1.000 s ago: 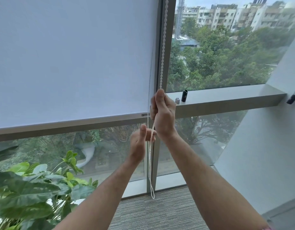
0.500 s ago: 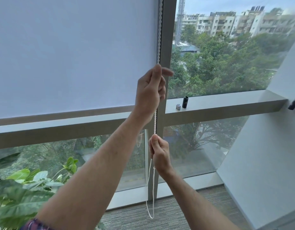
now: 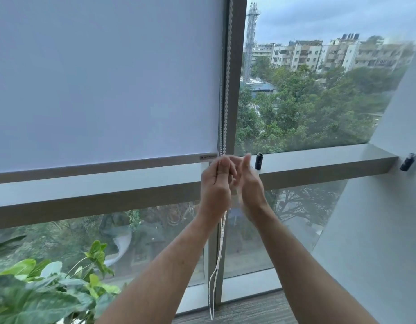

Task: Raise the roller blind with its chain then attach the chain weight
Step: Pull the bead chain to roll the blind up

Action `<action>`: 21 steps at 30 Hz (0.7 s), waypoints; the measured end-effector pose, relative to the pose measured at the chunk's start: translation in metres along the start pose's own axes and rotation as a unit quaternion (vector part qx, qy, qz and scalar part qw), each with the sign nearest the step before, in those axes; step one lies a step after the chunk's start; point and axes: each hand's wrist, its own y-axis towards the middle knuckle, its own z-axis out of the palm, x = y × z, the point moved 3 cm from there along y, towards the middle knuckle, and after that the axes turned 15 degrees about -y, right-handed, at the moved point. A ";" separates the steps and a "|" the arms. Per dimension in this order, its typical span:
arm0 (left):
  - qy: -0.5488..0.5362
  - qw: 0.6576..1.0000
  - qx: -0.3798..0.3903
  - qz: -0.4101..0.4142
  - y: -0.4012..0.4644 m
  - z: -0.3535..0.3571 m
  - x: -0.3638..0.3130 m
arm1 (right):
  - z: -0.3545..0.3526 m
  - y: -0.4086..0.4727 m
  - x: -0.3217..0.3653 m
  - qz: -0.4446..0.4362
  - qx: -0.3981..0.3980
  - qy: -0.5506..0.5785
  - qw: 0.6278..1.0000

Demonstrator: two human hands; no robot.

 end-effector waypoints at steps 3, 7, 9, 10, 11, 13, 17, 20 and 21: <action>-0.001 1.000 -0.005 -0.023 -0.007 -0.005 0.007 | 0.006 0.021 0.054 -0.048 0.021 0.049 0.997; 0.000 0.999 -0.007 -0.033 -0.014 -0.002 0.007 | 0.014 0.043 0.119 -0.118 0.029 0.104 0.987; 0.001 0.999 -0.009 -0.033 -0.017 0.000 0.005 | 0.019 0.050 0.138 -0.135 0.022 0.112 0.984; 0.004 0.999 -0.010 -0.032 -0.018 0.001 0.004 | 0.021 0.050 0.143 -0.140 0.009 0.114 0.983; 0.008 0.999 -0.012 -0.029 -0.019 0.000 0.003 | 0.023 0.049 0.145 -0.149 -0.010 0.117 0.982; 0.019 0.999 -0.011 -0.026 -0.019 -0.004 0.004 | 0.026 0.042 0.141 -0.174 -0.045 0.127 0.975; 0.007 0.999 0.033 -0.042 -0.023 -0.020 0.008 | 0.027 0.029 0.127 -0.205 -0.073 0.128 0.968; 0.015 0.995 0.078 -0.060 -0.017 -0.029 0.009 | 0.029 0.020 0.112 -0.215 -0.092 0.078 0.969; 0.021 0.994 0.082 -0.066 -0.011 -0.030 0.008 | 0.030 0.017 0.106 -0.212 -0.096 0.061 0.971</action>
